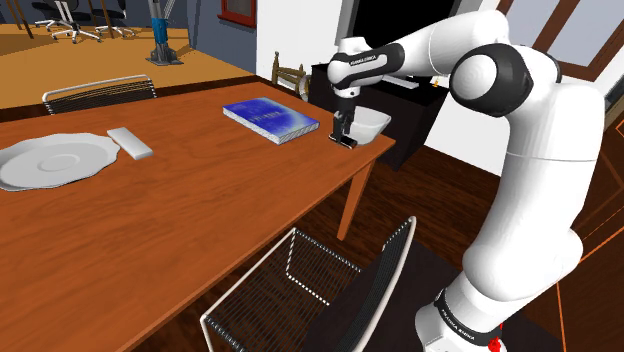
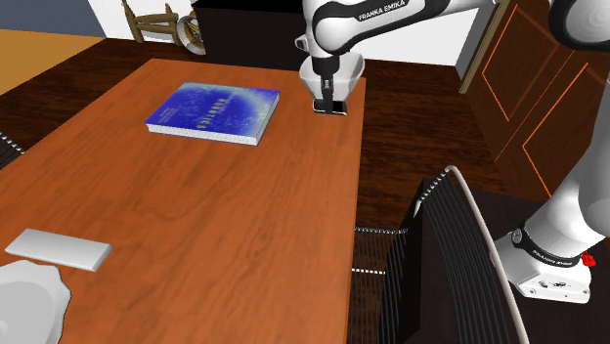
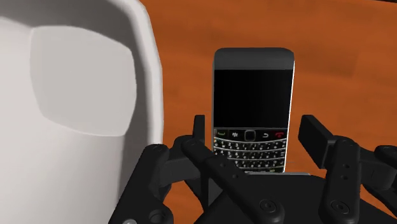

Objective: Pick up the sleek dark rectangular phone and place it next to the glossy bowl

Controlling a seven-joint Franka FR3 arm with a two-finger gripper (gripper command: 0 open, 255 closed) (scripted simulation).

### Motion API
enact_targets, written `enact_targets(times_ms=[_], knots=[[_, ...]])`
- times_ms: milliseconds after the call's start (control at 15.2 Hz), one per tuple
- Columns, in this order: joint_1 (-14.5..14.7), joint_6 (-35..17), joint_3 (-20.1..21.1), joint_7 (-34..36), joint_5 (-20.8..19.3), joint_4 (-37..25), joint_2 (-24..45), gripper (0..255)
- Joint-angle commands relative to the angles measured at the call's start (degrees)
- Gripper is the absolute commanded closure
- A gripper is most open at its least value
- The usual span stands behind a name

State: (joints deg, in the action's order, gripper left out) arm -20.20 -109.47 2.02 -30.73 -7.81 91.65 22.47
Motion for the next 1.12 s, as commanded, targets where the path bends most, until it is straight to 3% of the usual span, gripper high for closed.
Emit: enact_targets(times_ms=[0,198,264,528,1056], knots=[[-0.1,0.2,-0.2,0.1,0.0,-0.1,5.8,0],[-0.7,-2.0,-0.4,-0.3,0.1,5.7,2.1,0],[-0.6,0.5,-0.4,-0.6,0.0,1.1,4.3,0],[-0.2,7.5,-0.1,-0.9,0.3,-5.3,3.7,0],[-0.3,7.5,0.0,-0.9,0.2,-5.3,3.7,0]])
